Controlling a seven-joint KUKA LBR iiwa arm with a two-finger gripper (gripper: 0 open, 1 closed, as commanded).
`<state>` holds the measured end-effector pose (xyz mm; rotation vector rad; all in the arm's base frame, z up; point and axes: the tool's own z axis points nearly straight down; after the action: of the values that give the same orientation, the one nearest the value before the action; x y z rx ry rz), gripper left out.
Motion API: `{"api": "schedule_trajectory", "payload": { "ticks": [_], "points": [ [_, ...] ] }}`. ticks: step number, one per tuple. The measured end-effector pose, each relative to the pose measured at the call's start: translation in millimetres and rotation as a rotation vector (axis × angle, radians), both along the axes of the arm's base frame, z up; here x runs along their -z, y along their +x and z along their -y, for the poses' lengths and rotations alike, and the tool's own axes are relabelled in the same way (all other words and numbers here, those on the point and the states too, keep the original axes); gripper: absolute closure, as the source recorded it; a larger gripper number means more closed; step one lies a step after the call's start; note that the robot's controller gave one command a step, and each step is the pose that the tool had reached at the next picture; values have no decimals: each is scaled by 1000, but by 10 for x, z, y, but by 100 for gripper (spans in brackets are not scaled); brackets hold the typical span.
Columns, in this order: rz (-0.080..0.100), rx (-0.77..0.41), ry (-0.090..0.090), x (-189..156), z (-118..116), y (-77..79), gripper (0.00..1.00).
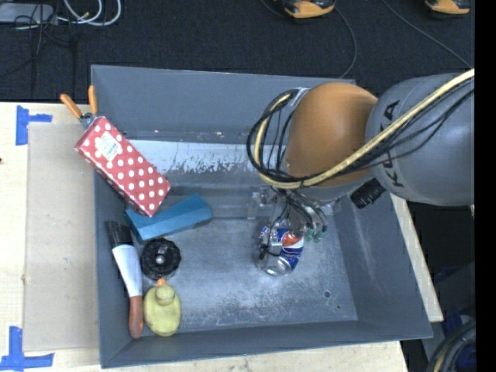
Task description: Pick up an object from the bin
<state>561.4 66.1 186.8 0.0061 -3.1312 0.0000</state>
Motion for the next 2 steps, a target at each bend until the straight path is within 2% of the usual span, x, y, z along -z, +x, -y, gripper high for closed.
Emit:
{"api": "schedule_trajectory", "payload": {
  "ticks": [1,2],
  "points": [
    [8,1,0,-47,3,13,0],
    [2,5,1,126,302,-228,0]
  ]
}}
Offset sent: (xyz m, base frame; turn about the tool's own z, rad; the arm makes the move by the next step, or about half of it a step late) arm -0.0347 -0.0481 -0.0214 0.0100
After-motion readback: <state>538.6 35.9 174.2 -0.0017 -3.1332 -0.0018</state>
